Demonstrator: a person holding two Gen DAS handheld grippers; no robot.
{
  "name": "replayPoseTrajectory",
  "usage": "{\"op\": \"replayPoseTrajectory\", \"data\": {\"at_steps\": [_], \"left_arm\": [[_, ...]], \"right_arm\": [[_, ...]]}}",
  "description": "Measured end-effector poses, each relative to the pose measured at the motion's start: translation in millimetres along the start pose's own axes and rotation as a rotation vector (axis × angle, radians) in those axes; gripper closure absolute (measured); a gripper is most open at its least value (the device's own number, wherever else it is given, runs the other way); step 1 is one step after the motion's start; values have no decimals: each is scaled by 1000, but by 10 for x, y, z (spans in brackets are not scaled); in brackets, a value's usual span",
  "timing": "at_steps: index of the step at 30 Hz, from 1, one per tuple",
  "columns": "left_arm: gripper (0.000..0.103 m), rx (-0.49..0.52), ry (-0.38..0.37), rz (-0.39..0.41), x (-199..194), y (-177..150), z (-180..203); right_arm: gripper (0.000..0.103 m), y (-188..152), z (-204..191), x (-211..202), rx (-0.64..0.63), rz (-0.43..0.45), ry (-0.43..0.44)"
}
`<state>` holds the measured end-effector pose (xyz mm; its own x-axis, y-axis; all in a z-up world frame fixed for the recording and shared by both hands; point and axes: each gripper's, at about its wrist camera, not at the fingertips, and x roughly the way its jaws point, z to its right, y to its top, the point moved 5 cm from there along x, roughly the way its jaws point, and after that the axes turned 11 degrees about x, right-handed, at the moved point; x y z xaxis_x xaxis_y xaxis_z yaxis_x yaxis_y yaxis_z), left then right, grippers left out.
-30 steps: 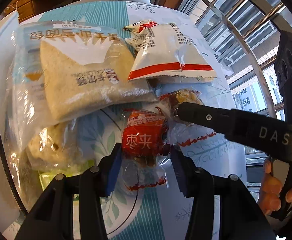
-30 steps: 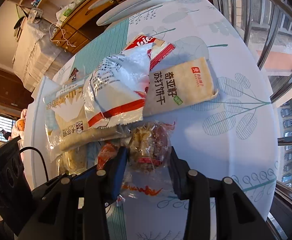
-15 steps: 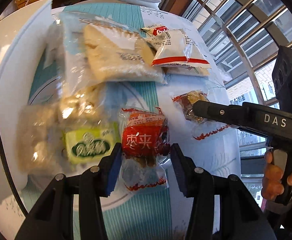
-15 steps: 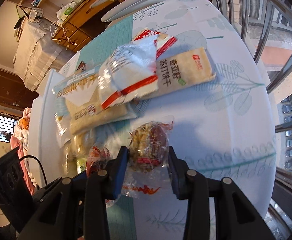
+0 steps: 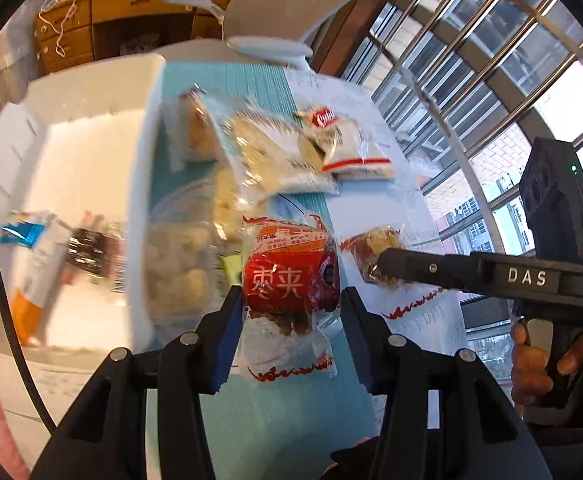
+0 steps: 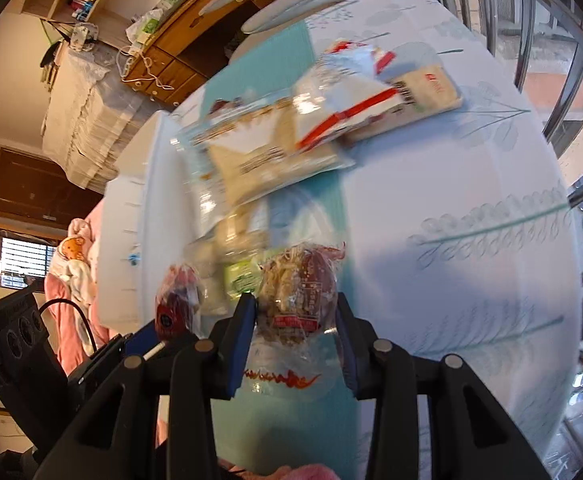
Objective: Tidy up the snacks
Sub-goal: 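Carry both snacks into the white tray and open both grippers, then withdraw both grippers from the tray back over the table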
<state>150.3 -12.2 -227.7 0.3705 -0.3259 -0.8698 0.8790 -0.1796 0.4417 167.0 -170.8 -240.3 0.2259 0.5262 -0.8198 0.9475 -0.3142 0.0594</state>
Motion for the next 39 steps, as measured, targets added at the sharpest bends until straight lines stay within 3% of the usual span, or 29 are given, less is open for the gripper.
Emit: {"op": "replayPoseTrajectory", "data": {"at_steps": [13,24,28,32,39], "left_arm": [[56,21,41,107,-916,-111,-767],[54,-23,83,121,-1265,-287,-1553],[49,-75,129,90,-1282,-370,-1831],[37,-115,126,70,-1279,-429,-1977],[34,-100,116,56,-1246,-434,-1934]], "right_arm": [[65,-475,-1110,-67,-107,126,115],[64,-865,-1940,277,-221,154,158],[62,-944,-2079,443,-226,139,146],[61,-990,-2064,516,-208,133,129],[57,-968,-1960,443,-157,167,116]]}}
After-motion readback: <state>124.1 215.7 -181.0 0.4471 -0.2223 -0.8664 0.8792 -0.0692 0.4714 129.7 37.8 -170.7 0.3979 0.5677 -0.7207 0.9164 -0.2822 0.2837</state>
